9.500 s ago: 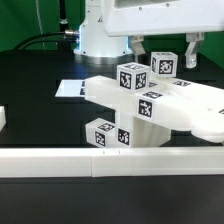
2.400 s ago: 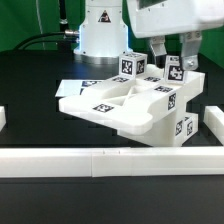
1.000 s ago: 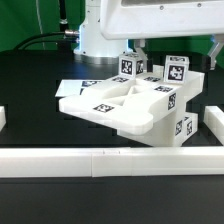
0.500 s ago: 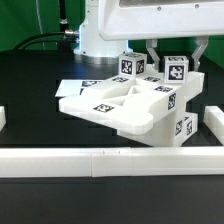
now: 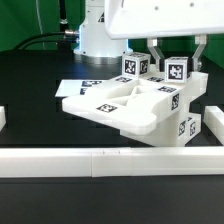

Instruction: Assemble chair

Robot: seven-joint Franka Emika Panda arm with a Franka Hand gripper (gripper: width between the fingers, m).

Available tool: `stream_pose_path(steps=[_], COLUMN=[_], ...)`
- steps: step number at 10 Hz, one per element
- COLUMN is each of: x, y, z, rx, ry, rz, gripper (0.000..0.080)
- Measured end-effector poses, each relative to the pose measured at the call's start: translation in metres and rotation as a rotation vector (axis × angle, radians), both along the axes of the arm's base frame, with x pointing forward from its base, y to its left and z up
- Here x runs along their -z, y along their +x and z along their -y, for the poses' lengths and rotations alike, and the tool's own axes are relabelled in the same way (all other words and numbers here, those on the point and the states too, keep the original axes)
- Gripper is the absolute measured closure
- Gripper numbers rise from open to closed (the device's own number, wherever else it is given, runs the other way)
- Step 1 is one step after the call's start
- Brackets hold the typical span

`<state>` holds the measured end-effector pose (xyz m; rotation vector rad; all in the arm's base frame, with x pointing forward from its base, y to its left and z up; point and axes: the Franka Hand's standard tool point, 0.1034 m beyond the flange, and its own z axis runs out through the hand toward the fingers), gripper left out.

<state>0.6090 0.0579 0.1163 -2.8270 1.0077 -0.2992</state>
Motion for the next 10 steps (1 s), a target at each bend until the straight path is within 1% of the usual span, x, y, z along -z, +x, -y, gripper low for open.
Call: stream_pose_path(steps=[1,2,3,4,6,7,8,9,10], x=[0.0,0.0,0.0,0.0,0.0,0.001,0.001,0.002,0.002], y=[0.002,0.004,0.004,0.004,0.004,0.003,0.002,0.003,0.003], z=[-0.001,-0.003,-0.005,-0.006,-0.007,-0.01,-0.015,-0.019,-0.019], rx=[0.119,0.212,0.258,0.335,0.436,0.608,0.728,0.815,0.864], ry=[0.034,0.058,0.07,0.098,0.132,0.193,0.235,0.259,0.272], rz=[0.016,0.035,0.038,0.034,0.028,0.018,0.007,0.0,-0.004], gripper=[0.0515,0.0515,0.0515,0.0515,0.0515,0.0515,0.0515,0.0515,0.0515])
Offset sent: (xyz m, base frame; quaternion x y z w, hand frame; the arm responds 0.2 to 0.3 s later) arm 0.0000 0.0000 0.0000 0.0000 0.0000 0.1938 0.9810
